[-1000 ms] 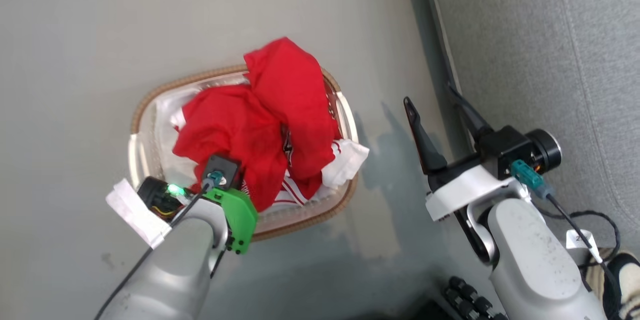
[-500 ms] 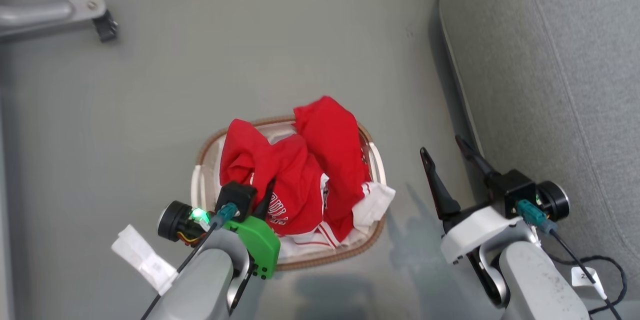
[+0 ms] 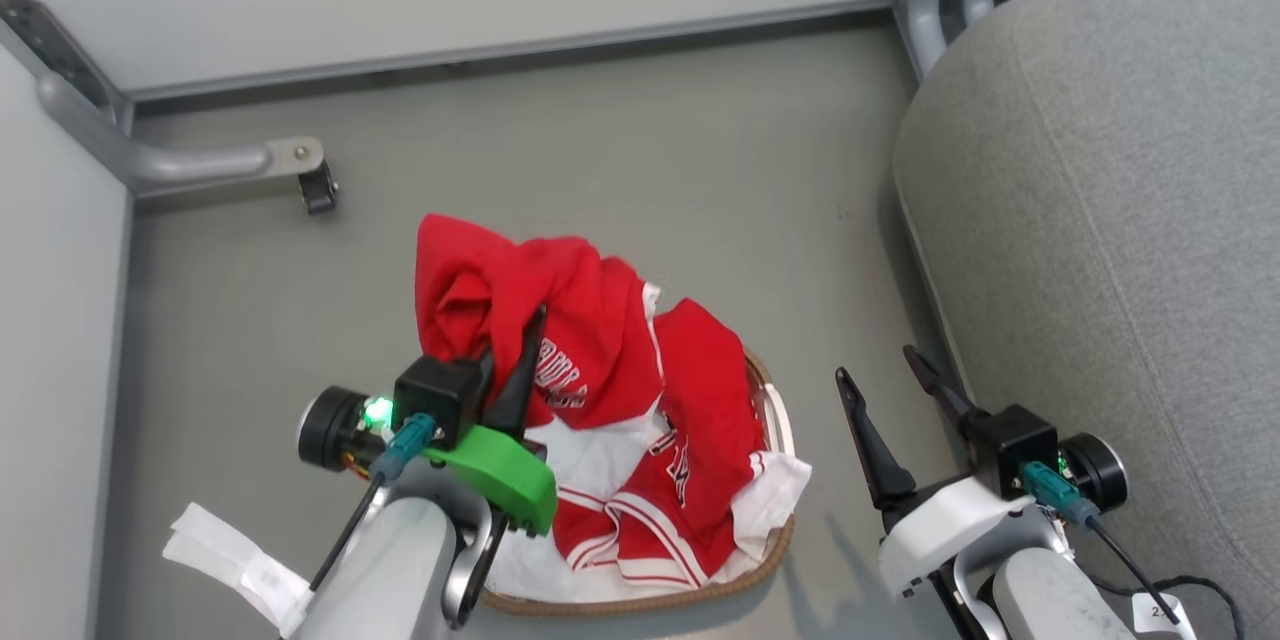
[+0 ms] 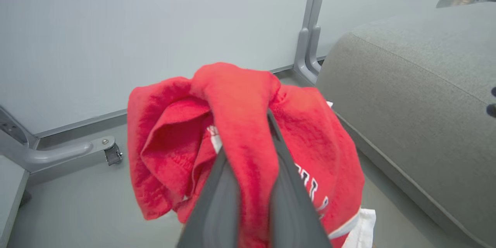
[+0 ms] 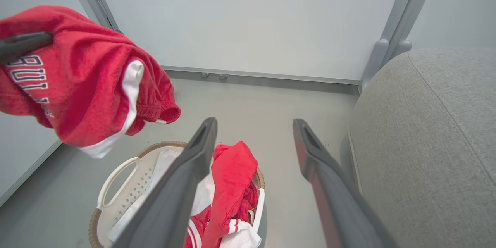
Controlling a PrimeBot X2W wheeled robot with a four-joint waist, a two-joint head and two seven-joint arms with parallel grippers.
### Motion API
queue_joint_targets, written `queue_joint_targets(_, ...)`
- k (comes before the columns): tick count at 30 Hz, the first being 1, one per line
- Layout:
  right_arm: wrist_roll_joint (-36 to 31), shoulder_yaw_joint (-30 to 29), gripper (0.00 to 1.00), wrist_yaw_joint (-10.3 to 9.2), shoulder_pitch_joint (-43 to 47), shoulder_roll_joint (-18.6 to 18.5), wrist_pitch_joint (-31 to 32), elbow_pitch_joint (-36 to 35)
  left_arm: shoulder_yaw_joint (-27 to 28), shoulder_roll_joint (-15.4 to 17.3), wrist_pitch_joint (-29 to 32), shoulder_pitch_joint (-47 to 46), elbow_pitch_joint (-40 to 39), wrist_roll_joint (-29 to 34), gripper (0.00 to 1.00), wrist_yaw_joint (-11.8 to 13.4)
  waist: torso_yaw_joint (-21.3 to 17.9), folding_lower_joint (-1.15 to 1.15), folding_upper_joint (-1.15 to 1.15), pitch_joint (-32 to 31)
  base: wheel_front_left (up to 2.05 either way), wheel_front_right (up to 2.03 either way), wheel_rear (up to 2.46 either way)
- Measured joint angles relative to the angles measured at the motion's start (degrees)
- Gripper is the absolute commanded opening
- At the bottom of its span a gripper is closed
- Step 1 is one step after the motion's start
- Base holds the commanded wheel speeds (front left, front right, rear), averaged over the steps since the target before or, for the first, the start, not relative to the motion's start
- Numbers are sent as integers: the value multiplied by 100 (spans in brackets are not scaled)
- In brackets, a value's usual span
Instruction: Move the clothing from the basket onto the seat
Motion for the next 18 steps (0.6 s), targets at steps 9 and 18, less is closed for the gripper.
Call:
queue_joint_targets(9,14,1,100,0,126,40,0,16,186,-114,0,-46,-1013,122,0,-100,38,0,0,-302,0,0,0)
queue_joint_targets(18,32,10,100,0,225,57,1,80,164,-164,0,-128,-1729,110,0,-149,69,0,0,-443,0,0,0)
